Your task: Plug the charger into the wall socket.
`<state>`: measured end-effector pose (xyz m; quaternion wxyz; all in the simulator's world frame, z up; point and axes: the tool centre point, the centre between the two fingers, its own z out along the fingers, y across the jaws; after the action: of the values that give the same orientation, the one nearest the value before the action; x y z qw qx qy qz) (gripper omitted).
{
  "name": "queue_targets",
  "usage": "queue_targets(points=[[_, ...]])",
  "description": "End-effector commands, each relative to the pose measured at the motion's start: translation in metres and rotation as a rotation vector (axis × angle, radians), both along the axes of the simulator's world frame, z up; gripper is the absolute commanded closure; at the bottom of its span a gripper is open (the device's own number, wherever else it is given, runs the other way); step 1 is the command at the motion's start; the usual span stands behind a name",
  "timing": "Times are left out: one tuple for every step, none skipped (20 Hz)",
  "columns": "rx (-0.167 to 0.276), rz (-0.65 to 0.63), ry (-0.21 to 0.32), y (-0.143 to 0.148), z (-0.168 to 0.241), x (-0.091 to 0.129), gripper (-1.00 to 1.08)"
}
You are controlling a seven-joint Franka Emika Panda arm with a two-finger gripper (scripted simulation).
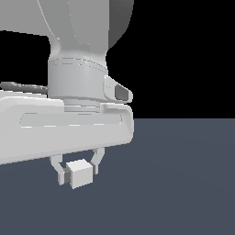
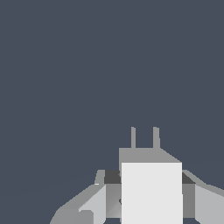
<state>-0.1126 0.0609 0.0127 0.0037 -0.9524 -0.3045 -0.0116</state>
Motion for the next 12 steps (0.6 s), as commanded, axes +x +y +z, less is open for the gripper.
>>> queue_targets(points=[[0.0,-0.011,-0.001,0.002,0.002,0.002,1.08],[0.0,-0.019,-0.001,0.003,0.003,0.003,1.08],[0.001,-0.029,-0.001,0.004,0.004,0.005,1.08],[0.001,-0.04,-0.001,0.005,0.006,0.006,1.08],[0.001,-0.052,-0.001,0.007,0.007,0.008,1.08],[0.001,-0.065,-0.001,0.008,0.009,0.011,1.08],[0.001,-0.081,-0.001,0.01,0.011,0.013,1.08],[0.002,-0.097,-0.001,0.012,0.013,0.016,1.08],[0.002,-0.115,-0.001,0.014,0.016,0.019,1.08],[0.002,-0.134,-0.001,0.016,0.019,0.022,1.08],[0.002,-0.155,-0.001,0.018,0.021,0.026,1.08],[0.003,-0.177,0.0,0.02,0.024,0.03,1.08]])
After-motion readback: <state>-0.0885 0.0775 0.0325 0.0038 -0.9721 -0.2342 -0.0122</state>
